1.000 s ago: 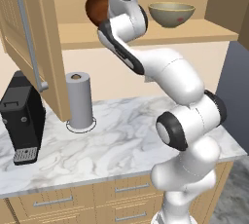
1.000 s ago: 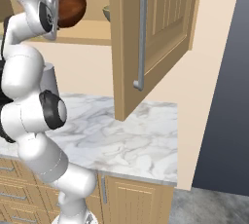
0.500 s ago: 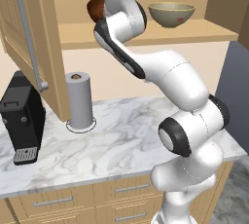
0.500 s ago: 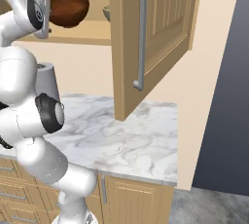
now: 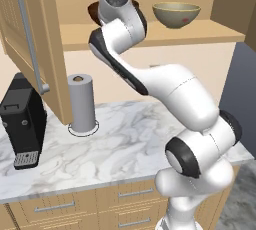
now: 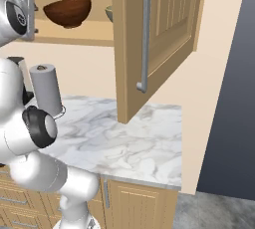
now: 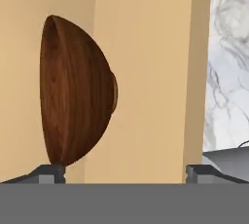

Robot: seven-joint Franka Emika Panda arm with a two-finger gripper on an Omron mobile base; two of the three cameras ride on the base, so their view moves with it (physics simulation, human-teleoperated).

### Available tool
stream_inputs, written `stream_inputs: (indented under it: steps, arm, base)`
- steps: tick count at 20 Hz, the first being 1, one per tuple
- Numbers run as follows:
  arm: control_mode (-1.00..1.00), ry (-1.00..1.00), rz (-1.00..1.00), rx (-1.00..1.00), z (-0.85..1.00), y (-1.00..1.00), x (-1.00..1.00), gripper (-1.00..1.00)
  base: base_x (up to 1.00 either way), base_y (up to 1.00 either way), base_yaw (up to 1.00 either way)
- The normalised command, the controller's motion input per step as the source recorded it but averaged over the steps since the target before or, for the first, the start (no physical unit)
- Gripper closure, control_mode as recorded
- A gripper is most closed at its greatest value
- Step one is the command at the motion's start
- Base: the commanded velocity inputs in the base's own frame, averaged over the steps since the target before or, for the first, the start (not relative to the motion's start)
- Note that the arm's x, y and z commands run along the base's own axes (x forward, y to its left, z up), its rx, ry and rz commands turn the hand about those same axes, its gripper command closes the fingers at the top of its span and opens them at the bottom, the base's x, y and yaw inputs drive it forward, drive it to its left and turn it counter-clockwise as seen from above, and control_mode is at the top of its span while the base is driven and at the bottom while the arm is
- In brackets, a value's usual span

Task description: Open the cabinet. Pick the bowls from the counter and place them in the cabinet. Then close the cabinet.

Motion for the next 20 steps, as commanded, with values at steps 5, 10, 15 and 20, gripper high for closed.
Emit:
stream_inputs:
  steps: [5, 10, 15, 20]
  arm:
    - [-1.00, 0.05, -0.03, 0.10, 0.33, -0.43, -0.79, -1.00]
    - [-1.00, 0.11, -0.06, 0.14, 0.27, -0.64, -0.99, -1.00]
    - [-1.00, -0.01, -0.04, 0.11, 0.00, -0.42, -1.00, -1.00]
    - [-1.00, -0.06, 0.00, 0.03, -0.27, -0.15, -1.00, -1.00]
  base:
    - [0.00, 0.00, 0.00]
    - [0.00, 0.00, 0.00]
    - [0.00, 0.00, 0.00]
    - [0.00, 0.00, 0.00]
